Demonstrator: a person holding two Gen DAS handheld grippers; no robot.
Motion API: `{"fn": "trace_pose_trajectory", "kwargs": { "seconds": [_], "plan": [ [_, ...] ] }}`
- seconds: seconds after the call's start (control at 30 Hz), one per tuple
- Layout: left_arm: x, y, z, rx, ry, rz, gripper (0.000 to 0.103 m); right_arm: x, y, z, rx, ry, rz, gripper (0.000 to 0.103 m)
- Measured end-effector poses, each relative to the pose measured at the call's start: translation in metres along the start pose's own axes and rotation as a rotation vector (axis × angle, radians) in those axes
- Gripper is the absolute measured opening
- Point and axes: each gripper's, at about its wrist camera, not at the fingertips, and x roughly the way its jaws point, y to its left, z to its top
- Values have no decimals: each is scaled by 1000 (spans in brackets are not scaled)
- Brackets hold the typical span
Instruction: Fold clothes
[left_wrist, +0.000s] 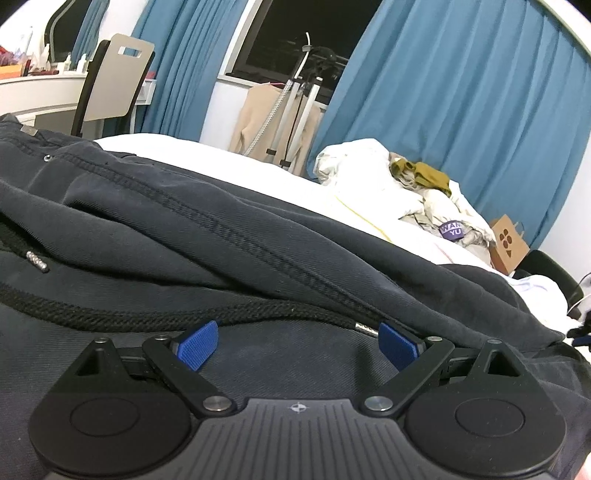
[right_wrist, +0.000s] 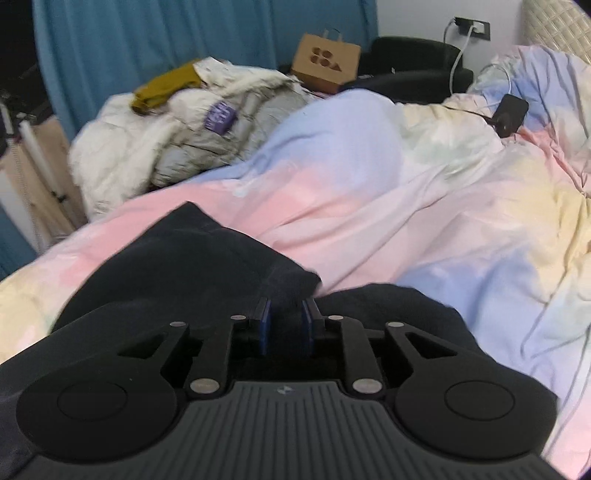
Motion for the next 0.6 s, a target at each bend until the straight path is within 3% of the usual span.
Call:
{"fn": "trace_pose_trajectory", "kwargs": {
  "seconds": [0.3, 0.47, 0.6],
  "plan": [
    [-23, 2, 2, -19, -2, 21, 95, -81, -40, -33, 66, -15, 129, 22],
    [-39, -8, 3, 54, -37, 76, 95, -96, -59, -40, 110, -3, 167, 25],
    [-43, -8, 3, 69, 3, 116, 95, -100, -67, -62, 101, 9, 174, 26]
  ]
}}
